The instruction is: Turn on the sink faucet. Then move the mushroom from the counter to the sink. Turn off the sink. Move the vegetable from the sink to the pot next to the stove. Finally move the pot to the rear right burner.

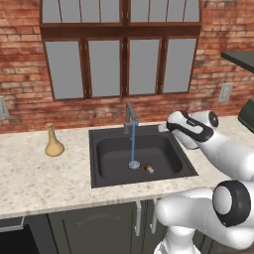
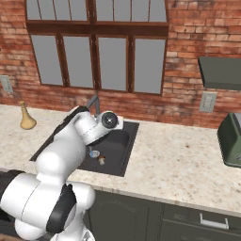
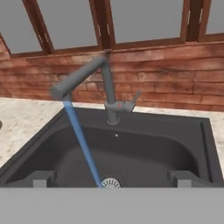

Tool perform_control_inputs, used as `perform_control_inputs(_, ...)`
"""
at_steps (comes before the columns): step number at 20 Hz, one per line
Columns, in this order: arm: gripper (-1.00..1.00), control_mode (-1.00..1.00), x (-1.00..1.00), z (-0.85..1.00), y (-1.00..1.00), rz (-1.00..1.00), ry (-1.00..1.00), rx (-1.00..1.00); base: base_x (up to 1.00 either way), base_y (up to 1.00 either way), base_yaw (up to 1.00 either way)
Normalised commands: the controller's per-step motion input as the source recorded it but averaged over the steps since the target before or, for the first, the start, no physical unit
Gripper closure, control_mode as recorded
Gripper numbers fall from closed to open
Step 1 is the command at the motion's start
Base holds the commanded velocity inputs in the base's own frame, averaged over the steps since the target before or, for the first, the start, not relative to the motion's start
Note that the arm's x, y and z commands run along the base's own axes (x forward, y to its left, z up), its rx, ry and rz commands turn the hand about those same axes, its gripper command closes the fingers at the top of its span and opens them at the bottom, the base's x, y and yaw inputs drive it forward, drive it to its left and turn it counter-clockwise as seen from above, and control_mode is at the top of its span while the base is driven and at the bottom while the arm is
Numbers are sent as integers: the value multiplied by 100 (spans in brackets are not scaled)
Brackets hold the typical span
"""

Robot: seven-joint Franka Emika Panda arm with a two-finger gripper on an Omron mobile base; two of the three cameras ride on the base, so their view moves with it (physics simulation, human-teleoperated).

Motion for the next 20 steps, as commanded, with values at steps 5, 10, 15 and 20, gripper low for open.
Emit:
perform_control_inputs(5,-100,-100,22,-7,-5,0,0,5,0,0,0)
perform_control_inputs(10,-100,-100,51,-18,0,6,-10,1,0,0,0)
perform_control_inputs(15,-100,-100,45,-25,-5,16,-17,0,0,0,0)
perform_control_inputs(20,-100,-100,44,-33,-7,18,-20,0,0,0,0)
